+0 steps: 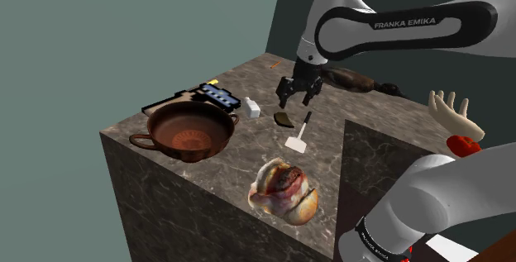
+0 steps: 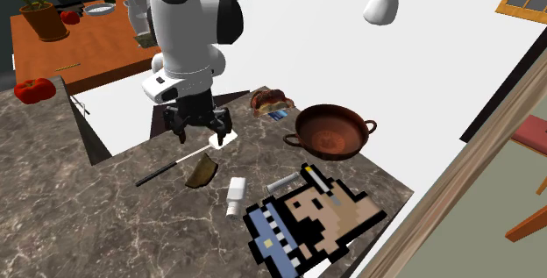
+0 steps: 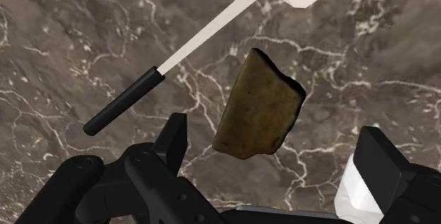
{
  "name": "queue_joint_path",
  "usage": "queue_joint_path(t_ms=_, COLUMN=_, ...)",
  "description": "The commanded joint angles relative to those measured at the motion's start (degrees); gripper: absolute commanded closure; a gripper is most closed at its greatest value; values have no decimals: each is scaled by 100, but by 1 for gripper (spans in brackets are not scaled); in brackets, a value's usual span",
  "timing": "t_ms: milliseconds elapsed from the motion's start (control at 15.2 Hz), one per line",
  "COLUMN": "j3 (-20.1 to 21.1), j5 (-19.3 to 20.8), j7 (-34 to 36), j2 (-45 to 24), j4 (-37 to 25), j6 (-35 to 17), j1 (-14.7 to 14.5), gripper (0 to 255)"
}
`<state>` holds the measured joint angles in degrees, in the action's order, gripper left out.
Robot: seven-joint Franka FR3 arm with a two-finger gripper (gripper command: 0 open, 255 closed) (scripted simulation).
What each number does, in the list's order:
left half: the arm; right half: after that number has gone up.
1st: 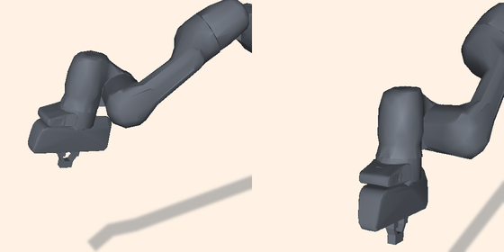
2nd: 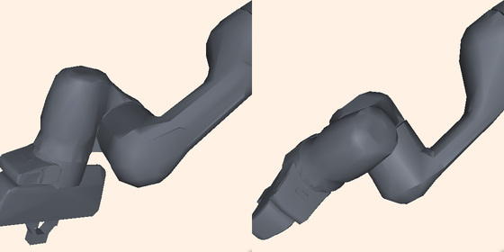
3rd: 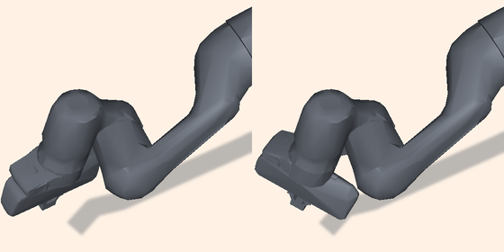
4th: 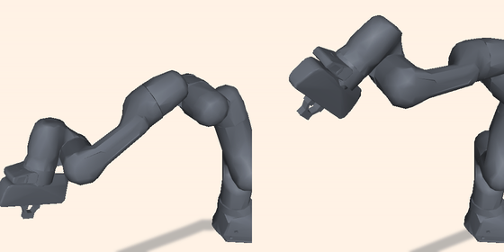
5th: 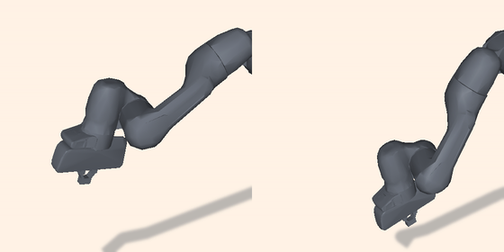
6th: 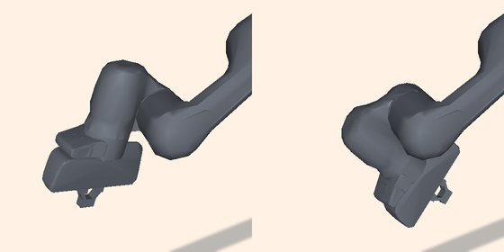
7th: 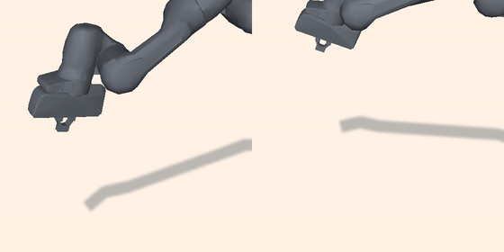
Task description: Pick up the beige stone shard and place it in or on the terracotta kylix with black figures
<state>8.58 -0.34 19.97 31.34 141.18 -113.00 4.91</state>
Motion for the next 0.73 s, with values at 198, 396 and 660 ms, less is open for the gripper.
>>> queue_joint_path(t_ms=198, j3=165, j5=126, j7=612, j2=-672, j4=121, j6=-818, j1=232, gripper=0)
queue_joint_path(t_ms=396, j3=173, j5=147, j7=627, j2=-781, j4=269, j6=-1074, j1=246, gripper=0)
queue_joint_path(t_ms=660, j3=183, j5=177, j7=649, j2=-929, j4=432, j6=-1384, j1=265, gripper=0)
